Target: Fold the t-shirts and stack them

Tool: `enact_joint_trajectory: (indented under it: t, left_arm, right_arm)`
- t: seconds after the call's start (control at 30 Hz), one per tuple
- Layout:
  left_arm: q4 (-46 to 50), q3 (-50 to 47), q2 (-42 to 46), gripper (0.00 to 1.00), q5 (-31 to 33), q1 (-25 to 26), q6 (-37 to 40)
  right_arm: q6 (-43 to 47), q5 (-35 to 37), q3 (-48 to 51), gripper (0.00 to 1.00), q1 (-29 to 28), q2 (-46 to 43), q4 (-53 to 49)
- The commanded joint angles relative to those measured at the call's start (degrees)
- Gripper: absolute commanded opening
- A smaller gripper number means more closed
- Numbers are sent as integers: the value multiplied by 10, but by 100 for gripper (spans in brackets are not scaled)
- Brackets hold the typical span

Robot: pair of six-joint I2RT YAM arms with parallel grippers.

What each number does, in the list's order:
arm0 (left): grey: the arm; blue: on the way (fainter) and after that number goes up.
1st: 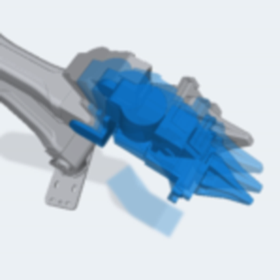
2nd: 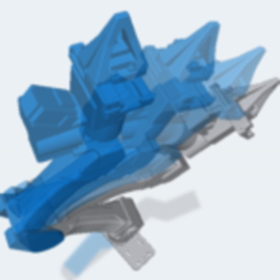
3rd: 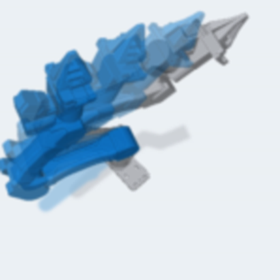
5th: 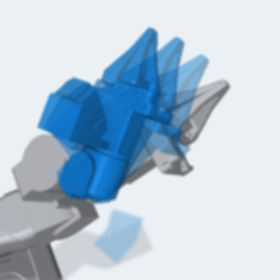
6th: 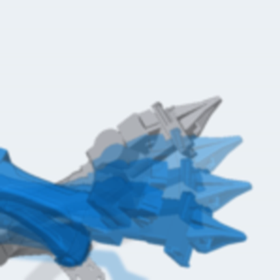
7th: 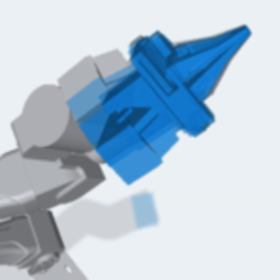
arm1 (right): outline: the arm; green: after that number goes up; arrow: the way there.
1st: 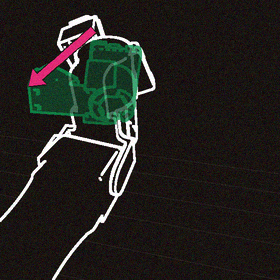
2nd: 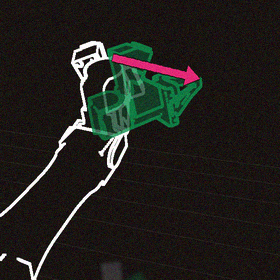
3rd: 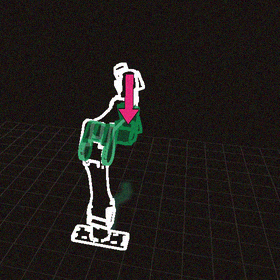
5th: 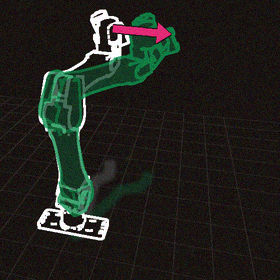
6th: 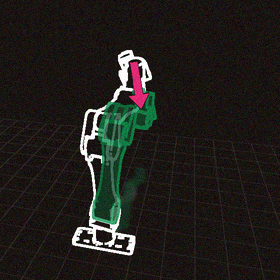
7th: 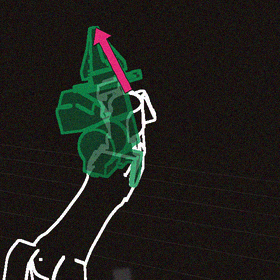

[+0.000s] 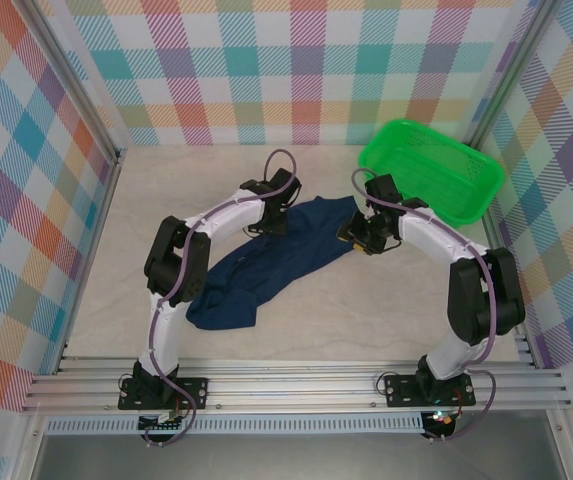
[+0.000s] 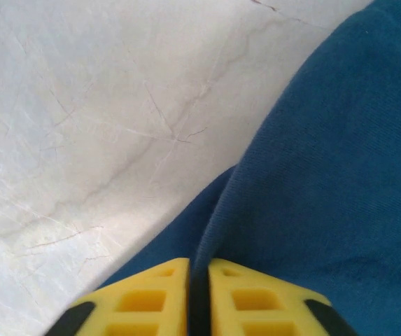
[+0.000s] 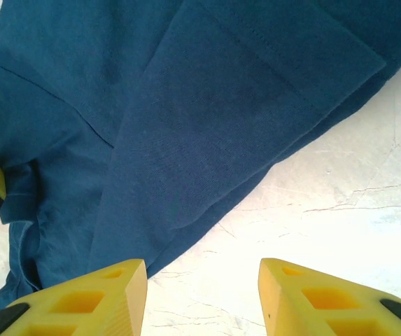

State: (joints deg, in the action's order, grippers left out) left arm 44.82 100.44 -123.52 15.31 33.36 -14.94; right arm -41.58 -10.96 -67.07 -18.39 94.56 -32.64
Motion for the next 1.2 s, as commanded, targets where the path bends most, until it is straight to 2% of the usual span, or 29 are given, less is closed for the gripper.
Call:
enact_joint_trajectory:
  t: [0.0,0.03,0.27,0.5,0.8,1.07,1.17]
  left_arm:
    - [3,7,21,6,11,5,15]
    - [2,8,26,0,12,4,14]
    - [27,50,64,0,-2,-24,8]
    - [33,66,110,0,-103,-71,19]
    - [60,119,108,0,-153,-126,35]
    - [43,142,107,0,-147,-125,23]
    - [37,203,84,0,-122,-125,23]
  right_arm:
    - [-2,-4,0,45,6,-13,-3]
    - [0,-4,-2,45,7,-14,-3]
    - [9,3,-2,43,7,-23,-6]
    - [18,4,-8,43,7,-23,-9]
    - [20,2,-2,42,7,-26,-5]
    - [17,-7,-8,42,7,-23,4]
    - [15,-10,-23,42,6,-18,7]
